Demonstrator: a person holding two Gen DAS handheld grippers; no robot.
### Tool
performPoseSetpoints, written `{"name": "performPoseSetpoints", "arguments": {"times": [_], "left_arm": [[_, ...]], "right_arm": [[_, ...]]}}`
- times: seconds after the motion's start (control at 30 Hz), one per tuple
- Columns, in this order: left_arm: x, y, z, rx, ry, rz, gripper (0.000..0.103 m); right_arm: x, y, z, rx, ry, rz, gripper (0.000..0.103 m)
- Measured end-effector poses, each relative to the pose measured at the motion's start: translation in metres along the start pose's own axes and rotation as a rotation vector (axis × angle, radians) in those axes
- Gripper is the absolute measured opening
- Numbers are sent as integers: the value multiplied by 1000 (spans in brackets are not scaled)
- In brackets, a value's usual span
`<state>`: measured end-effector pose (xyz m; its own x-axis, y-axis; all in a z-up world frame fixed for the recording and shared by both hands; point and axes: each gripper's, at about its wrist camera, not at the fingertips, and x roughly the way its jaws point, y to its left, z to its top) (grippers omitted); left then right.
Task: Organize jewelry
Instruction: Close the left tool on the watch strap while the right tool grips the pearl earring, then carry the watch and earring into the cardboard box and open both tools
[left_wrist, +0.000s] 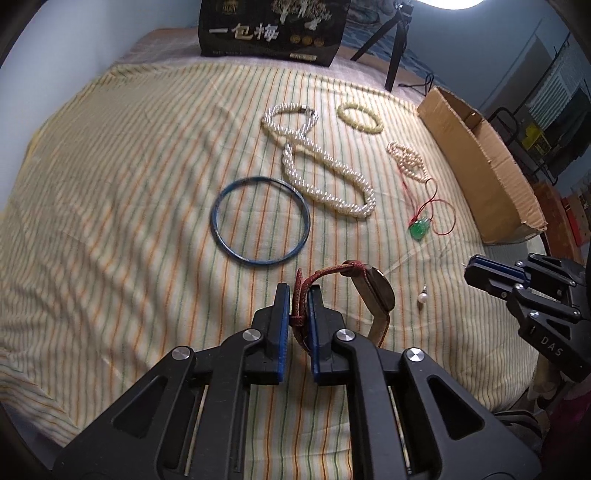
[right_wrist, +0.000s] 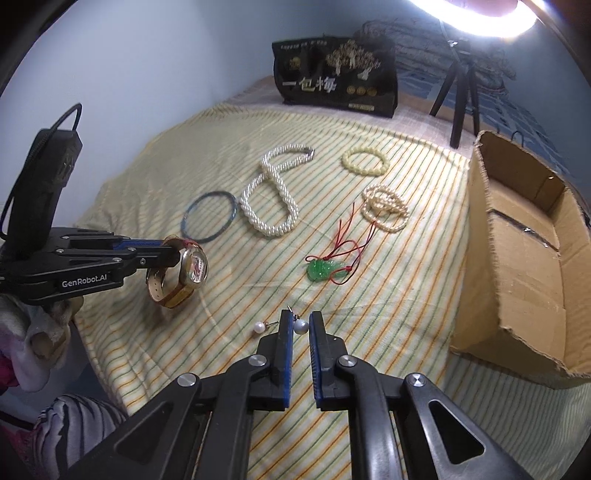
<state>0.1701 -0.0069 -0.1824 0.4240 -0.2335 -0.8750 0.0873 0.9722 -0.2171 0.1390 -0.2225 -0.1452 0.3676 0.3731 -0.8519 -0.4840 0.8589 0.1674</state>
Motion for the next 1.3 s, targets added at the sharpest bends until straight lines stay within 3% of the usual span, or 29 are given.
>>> {"name": "performPoseSetpoints", "arguments": {"times": [0.3, 0.63, 1.3], "left_arm": [[-24, -23, 9, 43, -48, -40, 7], [-31, -77, 38, 105, -92, -120, 7], [13, -203, 91, 256, -99, -202, 7]], "right_arm": [[-47, -18, 1, 53, -99, -17, 6], [-93, -72, 12, 125, -188, -95, 6], [-84, -193, 56, 241, -193, -246, 6]]}}
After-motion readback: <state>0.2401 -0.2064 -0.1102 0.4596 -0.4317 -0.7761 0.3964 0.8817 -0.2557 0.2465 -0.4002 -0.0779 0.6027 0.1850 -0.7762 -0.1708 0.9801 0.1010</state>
